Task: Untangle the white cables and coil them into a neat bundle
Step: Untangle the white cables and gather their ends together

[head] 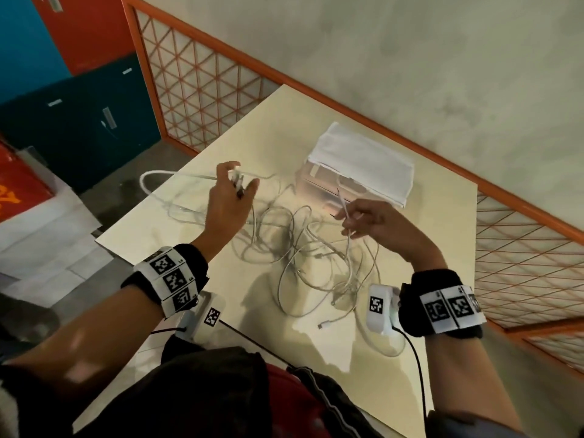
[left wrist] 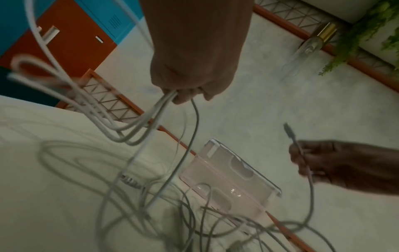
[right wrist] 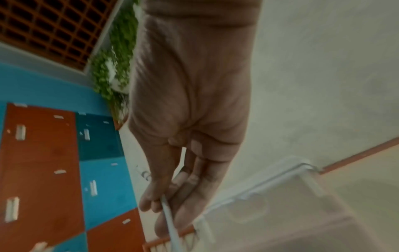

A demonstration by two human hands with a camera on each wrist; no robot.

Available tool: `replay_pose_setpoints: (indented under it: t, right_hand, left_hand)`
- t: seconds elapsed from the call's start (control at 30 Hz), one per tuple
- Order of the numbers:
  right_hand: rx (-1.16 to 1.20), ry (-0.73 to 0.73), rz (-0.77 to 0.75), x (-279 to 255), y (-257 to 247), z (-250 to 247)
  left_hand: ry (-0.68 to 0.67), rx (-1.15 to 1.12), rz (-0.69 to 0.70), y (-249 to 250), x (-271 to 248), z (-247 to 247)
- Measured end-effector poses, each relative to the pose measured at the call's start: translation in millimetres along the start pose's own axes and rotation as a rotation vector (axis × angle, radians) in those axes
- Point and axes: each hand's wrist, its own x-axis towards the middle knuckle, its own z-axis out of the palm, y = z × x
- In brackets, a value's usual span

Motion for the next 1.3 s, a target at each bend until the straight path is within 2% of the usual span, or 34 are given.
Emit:
replay_pose_setpoints:
  t: [0.1,0.17,0.27,0.33,0.4,0.47,0.5,0.57,0.67,0.73,0.83,1.03,1.2,1.3]
  right_hand:
    - [0.12,0.026,-0.103,3.4,-26.5,10.7]
    - [0.115,0.031,-0.124,10.9,-33.1,25.9]
    - [0.155,0.022,-0.133,17.5,-33.2,46.7]
    - [0.185,0.046,-0.129,19.8,-22.7,56.0]
    - [0.047,0.145,-0.084,24.2,-5.1,62.0]
    - [-0.166,0.199,0.062,26.2,18.3,67.4]
    - [-0.204,0.174,0.155,25.0,28.5,70.6]
    - [-0.125,0.085,0.281,18.3,45.2,77.0]
    - [0.121,0.038,0.355,10.6,54.1,77.0]
    - [0.104,0.011,0.362,9.2,53.1,67.4]
    - [-0.051,-0.046,0.308,5.5,44.7,44.2]
    - [-0.174,-0.043,0.254,-11.4,13.6,-6.5]
    - [-0.386,0.046,0.276,-12.4,9.1,-27.7]
    - [-0.488,0.161,0.263,-10.6,10.2,-27.9]
  left_hand:
    - [-0.226,-0.137,-0.019,16.5,-8.5,10.3]
    - [-0.386,-0.237,-0.091,28.2,-14.1,16.8]
    - [-0.501,-0.299,-0.117,35.7,-18.9,20.8]
    - [-0.498,-0.28,-0.066,35.1,-19.0,19.5]
    - [-0.46,-0.275,-0.033,35.0,-17.8,15.9]
    - [-0.425,-0.269,-0.024,35.7,-16.1,12.7]
    - [-0.415,-0.258,-0.019,36.4,-15.5,11.8]
    - [-0.415,-0.234,-0.004,36.5,-15.6,10.6]
    - [-0.418,-0.205,0.036,34.9,-17.0,12.0]
    - [-0.392,-0.177,0.057,32.5,-17.8,14.6]
    - [-0.377,-0.169,0.038,30.0,-16.2,16.2]
    - [-0.376,-0.164,0.042,30.9,-12.4,16.8]
    - [-0.347,-0.205,0.093,37.2,-12.5,17.2]
    - [-0.33,-0.233,0.098,38.4,-11.8,18.6]
